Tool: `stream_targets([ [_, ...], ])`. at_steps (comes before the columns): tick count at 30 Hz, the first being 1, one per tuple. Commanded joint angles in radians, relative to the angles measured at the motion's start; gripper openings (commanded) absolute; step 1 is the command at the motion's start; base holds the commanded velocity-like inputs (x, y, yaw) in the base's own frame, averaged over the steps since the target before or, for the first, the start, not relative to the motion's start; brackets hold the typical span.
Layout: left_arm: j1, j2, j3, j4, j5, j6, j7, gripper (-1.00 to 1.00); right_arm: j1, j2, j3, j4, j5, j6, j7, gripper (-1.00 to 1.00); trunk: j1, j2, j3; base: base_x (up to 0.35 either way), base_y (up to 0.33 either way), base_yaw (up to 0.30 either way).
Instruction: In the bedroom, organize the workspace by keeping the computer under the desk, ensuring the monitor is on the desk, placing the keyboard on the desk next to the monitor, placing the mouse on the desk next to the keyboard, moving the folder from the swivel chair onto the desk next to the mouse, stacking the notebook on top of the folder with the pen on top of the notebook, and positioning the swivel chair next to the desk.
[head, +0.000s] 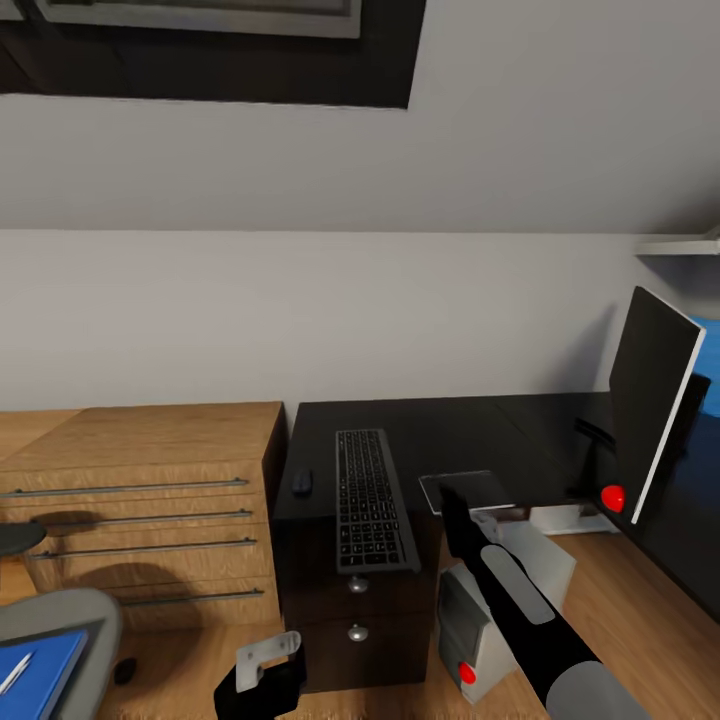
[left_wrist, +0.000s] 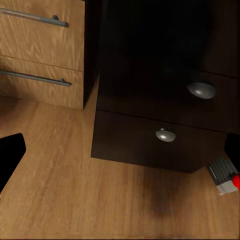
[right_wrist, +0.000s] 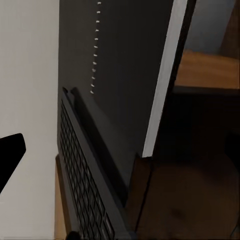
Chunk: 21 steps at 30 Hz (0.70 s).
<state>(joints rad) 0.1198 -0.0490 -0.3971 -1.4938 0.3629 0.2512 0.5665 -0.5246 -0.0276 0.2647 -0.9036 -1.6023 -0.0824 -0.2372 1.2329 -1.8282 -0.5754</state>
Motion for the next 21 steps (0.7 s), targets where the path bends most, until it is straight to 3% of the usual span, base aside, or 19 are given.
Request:
stream_targets([
  [1, 0.0, 0.0, -0.001, -0.002, 0.006, 0.003, 0.006, 1.0, -0.001, -0.002, 0.005, -0.001, -0.01, -0.009, -0.004, 1.0, -0.001, -0.001, -0.001, -0.291, -0.06, 0.0],
  [14, 0.0, 0.0, 0.001, 0.001, 0.007, 0.004, 0.006, 1.0, -0.001, -0.001, 0.005, 0.0, -0.01, -0.009, -0.004, 1.0, -0.001, -0.001, -0.001, -0.315, -0.136, 0.0],
  [21, 0.0, -0.002, 0.02, 0.067, 0.002, 0.002, 0.012, 1.0, -0.001, 0.003, 0.007, 0.02, -0.008, -0.025, -0.003, 1.0, -0.001, -0.001, -0.001, -0.171, -0.132, 0.0],
])
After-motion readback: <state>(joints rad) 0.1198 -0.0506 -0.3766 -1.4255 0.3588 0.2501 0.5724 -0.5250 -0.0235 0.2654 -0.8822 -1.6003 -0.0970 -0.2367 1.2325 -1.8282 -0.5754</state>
